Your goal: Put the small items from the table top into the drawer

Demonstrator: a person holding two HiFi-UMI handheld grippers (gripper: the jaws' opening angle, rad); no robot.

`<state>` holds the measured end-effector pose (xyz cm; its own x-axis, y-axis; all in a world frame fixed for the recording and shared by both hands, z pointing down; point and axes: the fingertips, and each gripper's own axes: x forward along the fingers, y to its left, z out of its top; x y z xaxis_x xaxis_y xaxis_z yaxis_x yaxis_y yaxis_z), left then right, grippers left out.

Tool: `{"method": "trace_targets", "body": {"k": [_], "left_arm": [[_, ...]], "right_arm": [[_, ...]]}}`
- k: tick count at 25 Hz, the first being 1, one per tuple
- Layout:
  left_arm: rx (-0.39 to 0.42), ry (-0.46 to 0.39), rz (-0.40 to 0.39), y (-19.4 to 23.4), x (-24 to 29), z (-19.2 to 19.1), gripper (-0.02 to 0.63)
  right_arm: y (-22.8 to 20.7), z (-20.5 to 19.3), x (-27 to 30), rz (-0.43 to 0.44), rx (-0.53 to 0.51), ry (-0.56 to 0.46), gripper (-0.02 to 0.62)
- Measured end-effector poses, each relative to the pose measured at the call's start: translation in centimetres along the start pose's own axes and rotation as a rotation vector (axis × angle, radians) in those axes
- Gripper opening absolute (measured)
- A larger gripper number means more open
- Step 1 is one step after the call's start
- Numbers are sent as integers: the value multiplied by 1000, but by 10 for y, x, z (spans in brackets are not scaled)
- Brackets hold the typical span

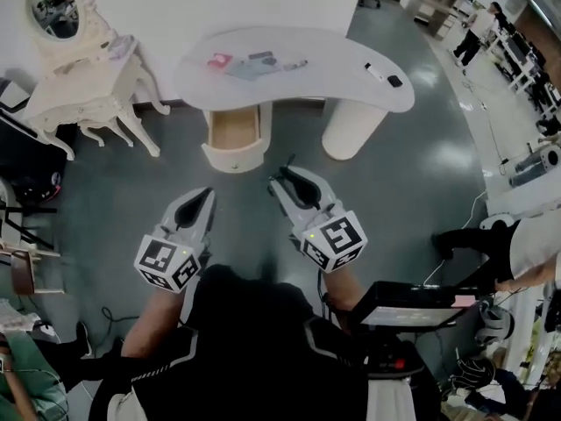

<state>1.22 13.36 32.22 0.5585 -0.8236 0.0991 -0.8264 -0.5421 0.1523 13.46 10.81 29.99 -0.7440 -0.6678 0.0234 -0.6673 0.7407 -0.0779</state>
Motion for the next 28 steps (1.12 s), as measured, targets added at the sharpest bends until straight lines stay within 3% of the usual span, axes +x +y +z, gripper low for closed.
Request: {"method": "trace_targets", "body": {"k": [8,22,28], "left_arm": [[-16,6,39,64,27,3,0],[-23,-4,-58,209,87,24,0],[-58,14,-83,240,107,15,0]], "right_arm": [[-23,-16,63,-7,6,57,89],[-60,-23,201,-122,-32,150,90],[-79,-24,235,-157,-49,172,91]]}}
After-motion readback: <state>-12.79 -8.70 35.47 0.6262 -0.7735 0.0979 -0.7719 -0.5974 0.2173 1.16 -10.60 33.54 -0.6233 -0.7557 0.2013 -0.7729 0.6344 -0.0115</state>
